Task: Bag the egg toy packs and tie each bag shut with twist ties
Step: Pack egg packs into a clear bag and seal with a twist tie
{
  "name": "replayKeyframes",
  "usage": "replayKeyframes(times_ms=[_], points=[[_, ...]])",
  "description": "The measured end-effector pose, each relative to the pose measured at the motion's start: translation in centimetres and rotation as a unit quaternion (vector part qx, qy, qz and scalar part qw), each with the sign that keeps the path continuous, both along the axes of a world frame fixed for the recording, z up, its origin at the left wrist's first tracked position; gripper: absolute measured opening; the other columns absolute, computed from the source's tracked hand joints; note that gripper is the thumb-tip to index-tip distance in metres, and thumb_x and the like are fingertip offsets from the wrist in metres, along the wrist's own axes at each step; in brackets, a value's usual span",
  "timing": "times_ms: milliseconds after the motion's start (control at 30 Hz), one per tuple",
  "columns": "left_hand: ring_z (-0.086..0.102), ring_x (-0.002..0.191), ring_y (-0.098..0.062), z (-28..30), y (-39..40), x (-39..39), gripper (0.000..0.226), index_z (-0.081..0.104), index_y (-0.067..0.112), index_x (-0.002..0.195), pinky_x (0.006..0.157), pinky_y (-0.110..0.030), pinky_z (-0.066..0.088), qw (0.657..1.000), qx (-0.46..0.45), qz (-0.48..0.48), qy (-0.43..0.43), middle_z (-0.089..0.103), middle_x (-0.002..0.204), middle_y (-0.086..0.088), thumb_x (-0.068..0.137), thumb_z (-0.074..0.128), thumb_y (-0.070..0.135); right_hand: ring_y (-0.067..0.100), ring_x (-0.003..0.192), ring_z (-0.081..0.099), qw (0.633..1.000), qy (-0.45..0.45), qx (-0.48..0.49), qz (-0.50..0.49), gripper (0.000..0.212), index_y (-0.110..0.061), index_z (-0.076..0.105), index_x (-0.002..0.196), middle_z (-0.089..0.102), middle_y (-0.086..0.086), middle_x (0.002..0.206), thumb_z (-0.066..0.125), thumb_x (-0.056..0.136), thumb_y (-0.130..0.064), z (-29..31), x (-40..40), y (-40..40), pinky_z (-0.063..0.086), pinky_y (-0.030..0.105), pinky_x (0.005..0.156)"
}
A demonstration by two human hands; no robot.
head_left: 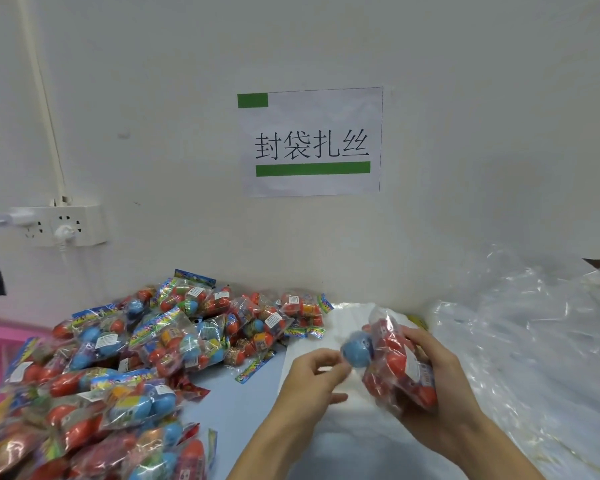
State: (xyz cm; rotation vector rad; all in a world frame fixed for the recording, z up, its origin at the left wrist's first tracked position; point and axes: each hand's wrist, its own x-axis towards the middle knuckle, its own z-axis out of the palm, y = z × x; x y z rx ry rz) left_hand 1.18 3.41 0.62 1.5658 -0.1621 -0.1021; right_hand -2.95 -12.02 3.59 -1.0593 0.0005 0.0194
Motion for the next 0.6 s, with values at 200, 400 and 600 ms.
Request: replayKeyframes(times_ms=[200, 400, 600], points=[[0.066, 0.081, -0.018, 0.2, 0.5, 0.3, 0.009, 0.063, 0.009, 0.087, 0.075, -0.034, 0.057, 0.979, -0.042, 0.189, -0.067, 0.071, 0.079, 0.002, 0.095, 0.063, 0.012, 0.019, 0.058, 0.062, 0.977, -0.064, -0.189, 0.073, 0.029, -0.024, 0.072, 0.080, 0.069, 0.006, 0.075, 0.074, 0.065, -0.049, 0.8, -0.5, 1.2, 0.040, 0.027, 0.045], [0.065, 0.071, -0.016, 0.9, 0.8, 0.0, 0.006, 0.053, 0.015, 0.099, 0.053, -0.022, 0.054, 0.962, -0.059, 0.262, -0.055, 0.066, 0.093, -0.006, 0.100, 0.054, 0.010, 0.013, 0.043, 0.056, 0.980, -0.076, -0.171, -0.074, 0.023, -0.015, 0.068, 0.096, 0.067, 0.004, 0.064, 0.064, 0.094, -0.038, 1.3, -0.8, 1.8, 0.036, 0.020, 0.034], [0.052, 0.066, -0.017, 0.9, 0.5, -0.5, 0.027, 0.044, 0.028, 0.099, 0.061, -0.033, 0.046, 0.977, 0.012, 0.200, -0.068, 0.055, 0.086, -0.003, 0.093, 0.048, 0.002, 0.014, 0.057, 0.060, 0.989, 0.027, 0.015, -0.145, 0.042, -0.020, 0.071, 0.092, 0.072, 0.004, 0.074, 0.051, 0.095, -0.056, 1.8, -0.9, 1.3, 0.034, 0.019, 0.035]])
